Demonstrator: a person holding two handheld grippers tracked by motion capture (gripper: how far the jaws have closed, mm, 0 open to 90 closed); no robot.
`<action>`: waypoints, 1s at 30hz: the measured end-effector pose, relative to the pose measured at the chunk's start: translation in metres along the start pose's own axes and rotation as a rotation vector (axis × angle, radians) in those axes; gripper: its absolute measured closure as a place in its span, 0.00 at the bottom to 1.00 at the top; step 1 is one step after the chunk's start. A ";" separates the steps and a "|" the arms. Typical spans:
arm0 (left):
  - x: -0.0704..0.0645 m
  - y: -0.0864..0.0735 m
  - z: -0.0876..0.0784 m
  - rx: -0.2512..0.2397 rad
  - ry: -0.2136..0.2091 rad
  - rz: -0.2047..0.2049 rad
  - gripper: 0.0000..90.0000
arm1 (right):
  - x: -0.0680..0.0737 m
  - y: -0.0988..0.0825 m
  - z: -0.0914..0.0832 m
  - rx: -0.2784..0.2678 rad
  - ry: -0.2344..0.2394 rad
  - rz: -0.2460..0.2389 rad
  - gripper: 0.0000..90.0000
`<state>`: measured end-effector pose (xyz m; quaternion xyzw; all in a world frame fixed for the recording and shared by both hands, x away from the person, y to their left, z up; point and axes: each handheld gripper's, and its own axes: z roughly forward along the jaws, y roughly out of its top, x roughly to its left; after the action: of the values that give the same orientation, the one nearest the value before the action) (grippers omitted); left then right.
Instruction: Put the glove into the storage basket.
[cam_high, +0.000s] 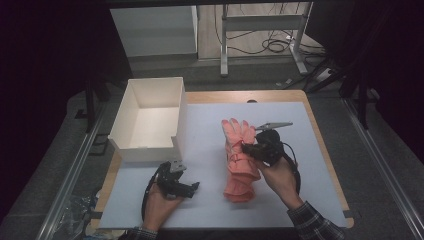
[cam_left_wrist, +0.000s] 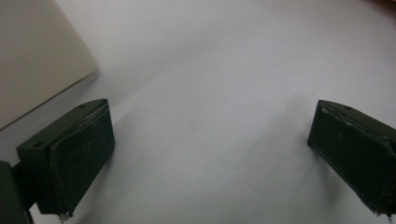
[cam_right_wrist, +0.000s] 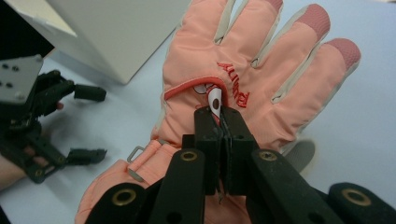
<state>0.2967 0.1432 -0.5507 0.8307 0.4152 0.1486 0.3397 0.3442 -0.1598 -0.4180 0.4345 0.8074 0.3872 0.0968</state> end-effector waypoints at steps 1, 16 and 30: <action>0.000 0.000 0.000 0.000 0.000 0.000 0.00 | 0.001 -0.003 -0.001 0.000 -0.002 0.000 0.96; 0.000 0.000 0.000 -0.003 0.001 -0.001 0.00 | 0.004 -0.041 0.020 0.000 -0.053 0.007 0.90; 0.000 0.000 0.000 -0.003 0.001 0.000 0.00 | -0.012 -0.038 -0.010 -0.061 -0.055 -0.050 0.65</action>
<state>0.2966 0.1430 -0.5510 0.8300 0.4152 0.1498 0.3409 0.3232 -0.1868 -0.4404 0.4214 0.8030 0.3968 0.1417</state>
